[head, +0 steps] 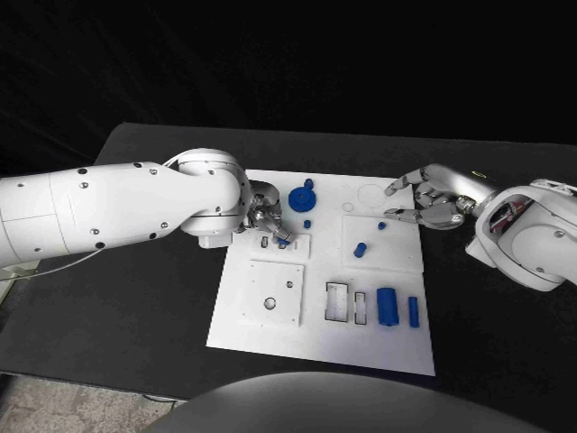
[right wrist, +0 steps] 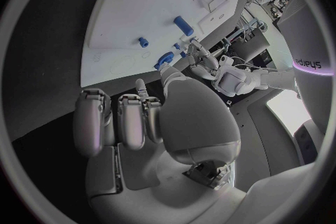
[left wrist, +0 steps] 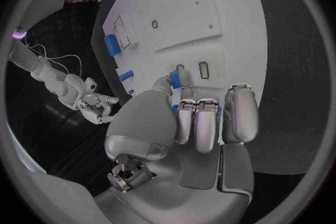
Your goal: Assemble the parts on the task board
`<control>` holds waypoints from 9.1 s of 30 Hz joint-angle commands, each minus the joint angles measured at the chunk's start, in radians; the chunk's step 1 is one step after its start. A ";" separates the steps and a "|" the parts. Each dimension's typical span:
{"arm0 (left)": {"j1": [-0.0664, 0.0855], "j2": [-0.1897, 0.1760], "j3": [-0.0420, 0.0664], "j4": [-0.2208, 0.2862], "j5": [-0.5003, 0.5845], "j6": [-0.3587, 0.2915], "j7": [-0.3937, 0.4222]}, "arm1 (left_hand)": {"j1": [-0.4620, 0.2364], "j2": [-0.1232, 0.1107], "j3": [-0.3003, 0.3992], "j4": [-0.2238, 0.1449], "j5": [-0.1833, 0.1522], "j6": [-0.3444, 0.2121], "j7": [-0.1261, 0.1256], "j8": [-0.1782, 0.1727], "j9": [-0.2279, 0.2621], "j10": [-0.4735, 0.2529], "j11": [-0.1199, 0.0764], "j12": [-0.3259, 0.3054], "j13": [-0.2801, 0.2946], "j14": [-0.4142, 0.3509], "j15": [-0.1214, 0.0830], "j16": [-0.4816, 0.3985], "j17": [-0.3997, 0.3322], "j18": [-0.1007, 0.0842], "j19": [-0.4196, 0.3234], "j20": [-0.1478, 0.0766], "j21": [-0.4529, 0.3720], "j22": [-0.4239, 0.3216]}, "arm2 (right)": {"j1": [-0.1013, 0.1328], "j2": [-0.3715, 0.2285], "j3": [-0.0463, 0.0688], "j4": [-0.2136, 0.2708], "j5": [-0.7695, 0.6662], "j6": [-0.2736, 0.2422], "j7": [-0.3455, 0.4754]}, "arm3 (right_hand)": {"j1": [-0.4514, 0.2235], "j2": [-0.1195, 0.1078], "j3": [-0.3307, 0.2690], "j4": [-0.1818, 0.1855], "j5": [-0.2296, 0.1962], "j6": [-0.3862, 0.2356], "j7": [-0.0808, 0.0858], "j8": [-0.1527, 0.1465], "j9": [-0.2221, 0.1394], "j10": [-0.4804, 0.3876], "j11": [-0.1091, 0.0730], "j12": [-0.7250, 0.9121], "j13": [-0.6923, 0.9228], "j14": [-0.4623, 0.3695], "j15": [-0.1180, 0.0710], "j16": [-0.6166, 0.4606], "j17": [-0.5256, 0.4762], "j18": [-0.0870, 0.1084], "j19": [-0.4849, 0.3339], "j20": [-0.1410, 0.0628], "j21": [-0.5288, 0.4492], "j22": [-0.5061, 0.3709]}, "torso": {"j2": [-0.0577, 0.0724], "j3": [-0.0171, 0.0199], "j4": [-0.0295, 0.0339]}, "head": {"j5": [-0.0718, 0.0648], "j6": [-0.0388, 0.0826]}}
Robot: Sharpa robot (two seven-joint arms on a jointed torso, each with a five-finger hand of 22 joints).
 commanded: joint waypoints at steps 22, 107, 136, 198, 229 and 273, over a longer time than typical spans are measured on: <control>-0.005 -0.030 -0.019 0.020 0.002 -0.007 -0.009 | -0.017 -0.036 0.071 0.001 0.022 0.021 0.001 -0.029 0.016 0.120 -0.022 -0.004 0.262 0.105 -0.006 0.002 0.263 -0.008 -0.003 -0.001 -0.007 0.036 | -0.004 -0.001 0.000 -0.002 -0.002 0.028 -0.014 | 0.002 0.012 0.001 -0.007 0.008 0.008 0.001 0.005 -0.003 0.067 0.008 -0.011 0.227 0.071 0.008 -0.013 0.117 0.000 0.016 0.006 -0.013 0.173 | 0.000 0.0001 -0.0009 | 0.001 0.000; -0.005 -0.015 -0.023 0.008 0.015 -0.012 -0.009 | -0.290 -0.025 0.078 0.117 -0.338 0.081 0.022 -0.129 0.065 0.120 -0.002 -0.004 0.262 0.105 0.012 0.002 0.263 -0.004 -0.008 0.017 -0.031 0.036 | -0.011 0.003 -0.001 -0.009 0.001 0.064 -0.033 | 0.009 0.017 0.005 -0.020 0.019 0.010 0.002 0.003 -0.010 0.057 0.009 -0.025 0.217 0.068 0.008 -0.027 0.103 0.004 0.007 0.007 -0.036 0.165 | 0.000 -0.0001 -0.0004 | 0.000 0.000; -0.005 -0.009 -0.021 0.011 0.023 -0.056 0.001 | -0.254 -0.023 0.070 0.104 -0.317 0.107 0.005 -0.114 0.101 0.120 -0.018 -0.004 0.262 0.105 -0.003 0.002 0.263 -0.016 0.036 0.004 0.000 0.082 | -0.012 0.001 -0.001 -0.010 0.001 0.062 -0.033 | 0.010 0.019 0.006 -0.022 0.023 0.011 0.002 0.002 -0.012 0.051 0.009 -0.033 0.211 0.067 0.008 -0.030 0.101 0.005 0.006 0.007 -0.040 0.163 | 0.000 -0.0001 -0.0004 | -0.002 0.000; 0.052 0.042 0.056 -0.231 -0.077 -0.004 -0.002 | -0.207 -0.072 0.030 0.110 -0.321 0.096 0.002 -0.098 0.161 0.120 -0.022 -0.004 0.262 0.105 -0.008 0.002 0.263 -0.014 0.034 -0.003 -0.010 0.079 | -0.015 0.008 0.000 -0.015 0.010 0.017 -0.001 | 0.003 0.022 0.004 -0.023 0.033 0.016 0.002 0.003 -0.017 0.039 0.009 -0.050 0.198 0.068 0.008 -0.027 0.103 0.004 0.008 0.007 -0.037 0.165 | 0.004 -0.0048 0.0025 | -0.001 0.000; 0.009 0.022 0.047 -0.195 -0.037 0.010 -0.003 | -0.207 -0.074 0.026 0.111 -0.321 0.097 0.002 -0.096 0.166 0.120 -0.022 -0.004 0.262 0.105 -0.008 0.002 0.263 -0.013 0.030 -0.003 -0.015 0.074 | -0.018 0.007 0.000 -0.018 0.010 0.020 0.000 | 0.004 0.023 0.005 -0.024 0.035 0.017 0.002 0.003 -0.018 0.034 0.009 -0.057 0.193 0.068 0.008 -0.027 0.103 0.004 0.008 0.007 -0.037 0.165 | 0.004 -0.0051 0.0020 | 0.002 0.000; 0.000 0.007 0.044 -0.175 -0.002 0.007 0.001 | -0.027 -0.095 0.122 0.033 0.088 0.082 -0.011 -0.135 0.204 0.120 -0.033 -0.004 0.262 0.105 -0.017 0.002 0.263 -0.012 0.026 -0.012 -0.029 0.082 | -0.023 0.008 0.000 -0.026 0.010 0.018 -0.004 | 0.009 0.028 0.010 -0.030 0.043 0.020 0.003 0.003 -0.022 0.028 0.009 -0.067 0.185 0.067 0.008 -0.032 0.097 0.006 0.006 0.007 -0.045 0.162 | 0.004 -0.0053 0.0020 | 0.001 0.000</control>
